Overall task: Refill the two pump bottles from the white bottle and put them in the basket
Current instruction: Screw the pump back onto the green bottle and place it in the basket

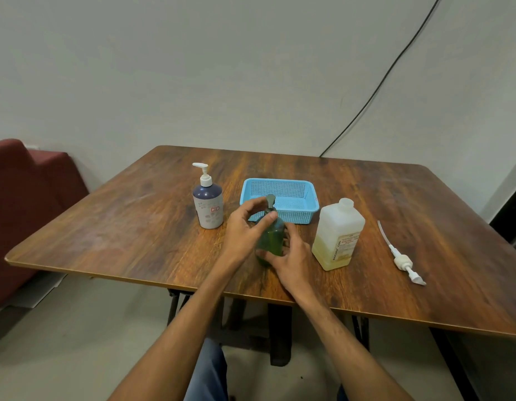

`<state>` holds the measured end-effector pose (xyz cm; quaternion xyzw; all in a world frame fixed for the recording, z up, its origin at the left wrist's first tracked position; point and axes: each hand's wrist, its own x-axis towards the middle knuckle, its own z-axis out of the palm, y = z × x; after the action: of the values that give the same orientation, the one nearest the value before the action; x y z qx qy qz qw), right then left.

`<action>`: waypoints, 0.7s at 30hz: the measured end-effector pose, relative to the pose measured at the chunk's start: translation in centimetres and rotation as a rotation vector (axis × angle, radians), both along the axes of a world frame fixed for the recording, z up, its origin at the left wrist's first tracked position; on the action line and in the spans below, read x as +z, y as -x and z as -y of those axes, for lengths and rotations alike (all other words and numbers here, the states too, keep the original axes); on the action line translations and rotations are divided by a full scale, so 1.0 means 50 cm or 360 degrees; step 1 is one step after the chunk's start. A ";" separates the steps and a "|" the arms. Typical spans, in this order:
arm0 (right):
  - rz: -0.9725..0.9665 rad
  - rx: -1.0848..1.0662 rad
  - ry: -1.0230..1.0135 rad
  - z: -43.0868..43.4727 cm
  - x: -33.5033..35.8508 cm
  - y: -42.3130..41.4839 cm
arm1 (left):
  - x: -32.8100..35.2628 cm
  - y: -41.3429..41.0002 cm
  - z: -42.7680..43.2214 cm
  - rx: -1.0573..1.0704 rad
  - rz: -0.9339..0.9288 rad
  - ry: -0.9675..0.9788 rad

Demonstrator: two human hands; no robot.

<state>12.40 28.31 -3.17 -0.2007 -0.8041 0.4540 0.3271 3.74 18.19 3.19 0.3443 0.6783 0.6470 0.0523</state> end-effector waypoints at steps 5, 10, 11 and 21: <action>0.0017 -0.0030 -0.0029 -0.002 -0.005 0.005 | -0.002 -0.020 -0.029 0.0269 -0.0025 -0.0098; -0.0011 -0.0019 -0.0015 -0.005 -0.001 0.000 | 0.008 0.013 0.000 -0.0173 0.0019 0.0005; -0.0013 -0.0022 -0.0022 -0.005 -0.001 -0.001 | 0.010 0.019 0.005 -0.0258 0.0056 0.0012; 0.0003 -0.0021 -0.0020 -0.002 -0.002 0.001 | -0.008 -0.028 -0.036 0.0282 0.0025 -0.0118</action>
<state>12.37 28.44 -3.24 -0.2045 -0.8060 0.4465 0.3306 5.13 19.98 2.77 0.2796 0.6813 0.6764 -0.0126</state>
